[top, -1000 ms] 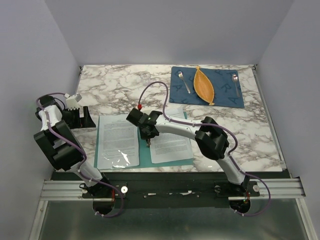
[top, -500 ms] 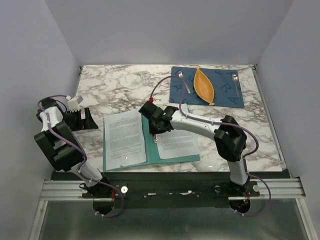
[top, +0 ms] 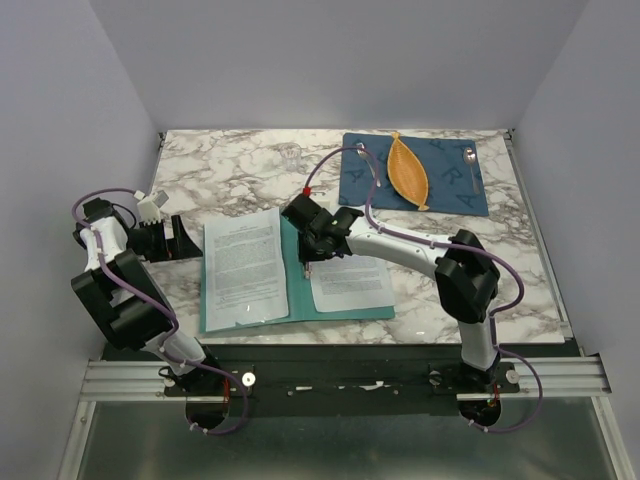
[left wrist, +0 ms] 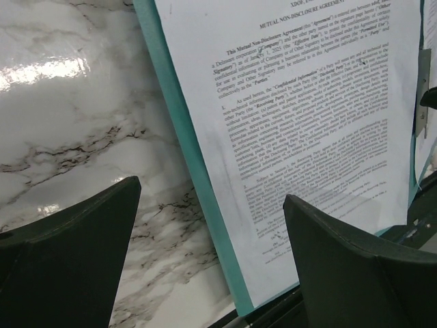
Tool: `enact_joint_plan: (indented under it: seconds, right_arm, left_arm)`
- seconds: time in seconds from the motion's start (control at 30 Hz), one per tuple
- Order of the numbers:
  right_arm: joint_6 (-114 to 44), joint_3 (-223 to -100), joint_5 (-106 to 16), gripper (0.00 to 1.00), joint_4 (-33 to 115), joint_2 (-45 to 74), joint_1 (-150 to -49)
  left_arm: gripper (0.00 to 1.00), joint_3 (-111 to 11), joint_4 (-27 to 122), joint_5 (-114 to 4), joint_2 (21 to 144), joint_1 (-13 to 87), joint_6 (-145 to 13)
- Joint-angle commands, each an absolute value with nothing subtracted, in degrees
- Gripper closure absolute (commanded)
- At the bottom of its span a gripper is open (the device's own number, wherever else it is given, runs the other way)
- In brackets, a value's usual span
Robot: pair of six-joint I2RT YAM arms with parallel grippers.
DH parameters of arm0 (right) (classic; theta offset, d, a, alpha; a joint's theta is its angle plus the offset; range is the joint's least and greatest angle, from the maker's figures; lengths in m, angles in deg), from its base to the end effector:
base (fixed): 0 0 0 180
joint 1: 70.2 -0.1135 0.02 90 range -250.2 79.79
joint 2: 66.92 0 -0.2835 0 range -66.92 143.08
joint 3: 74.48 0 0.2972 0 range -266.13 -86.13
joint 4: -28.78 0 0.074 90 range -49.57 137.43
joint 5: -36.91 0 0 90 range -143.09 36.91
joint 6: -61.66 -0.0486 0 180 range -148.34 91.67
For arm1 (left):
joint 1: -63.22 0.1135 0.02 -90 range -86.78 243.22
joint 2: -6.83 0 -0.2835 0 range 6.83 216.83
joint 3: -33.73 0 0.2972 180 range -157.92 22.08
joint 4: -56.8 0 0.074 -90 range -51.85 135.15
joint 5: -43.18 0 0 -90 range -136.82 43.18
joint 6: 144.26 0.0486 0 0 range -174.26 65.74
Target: Put the files into the folder
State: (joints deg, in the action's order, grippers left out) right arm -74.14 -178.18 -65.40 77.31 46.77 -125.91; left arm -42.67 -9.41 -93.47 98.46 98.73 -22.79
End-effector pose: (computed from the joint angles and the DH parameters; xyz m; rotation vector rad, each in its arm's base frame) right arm 0.2846 0.3990 0.2179 -0.1461 2.6019 0.3908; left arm 0.2898 0.1634 0.2126 -0.0074 2.4627 -0.7835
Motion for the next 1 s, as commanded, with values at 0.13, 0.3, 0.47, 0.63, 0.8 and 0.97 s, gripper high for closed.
enact_joint_plan:
  seconds: [0.13,0.3,0.47,0.63,0.8,0.97]
  right_arm:
    - [-76.1,-177.6,-64.0,0.99,75.0,42.4,-125.5]
    - [-77.0,-175.9,-62.0,0.99,72.5,40.4,-124.4]
    - [-77.4,-175.5,-61.0,0.99,71.5,38.7,-123.6]
    - [-77.9,-174.4,-59.5,0.99,70.0,37.9,-123.0]
    - [-79.0,-173.2,-58.0,0.99,67.9,38.0,-122.6]
    - [-79.8,-172.8,-57.5,0.99,66.9,38.5,-122.1]
  left_arm:
    - [0.01,-42.6,-11.4,-99.5,100.4,99.1,-20.6]
    - [0.01,-41.8,-11.4,-101.1,101.7,99.1,-17.9]
    - [0.01,-41.7,-11.3,-104.3,103.2,99.0,-18.0]
    - [0.01,-42.1,-11.4,-107.1,103.9,98.9,-18.2]
    - [0.01,-41.2,-11.4,-110.5,103.6,97.6,-19.4]
    - [0.02,-40.4,-11.5,-112.6,103.3,96.4,-20.8]
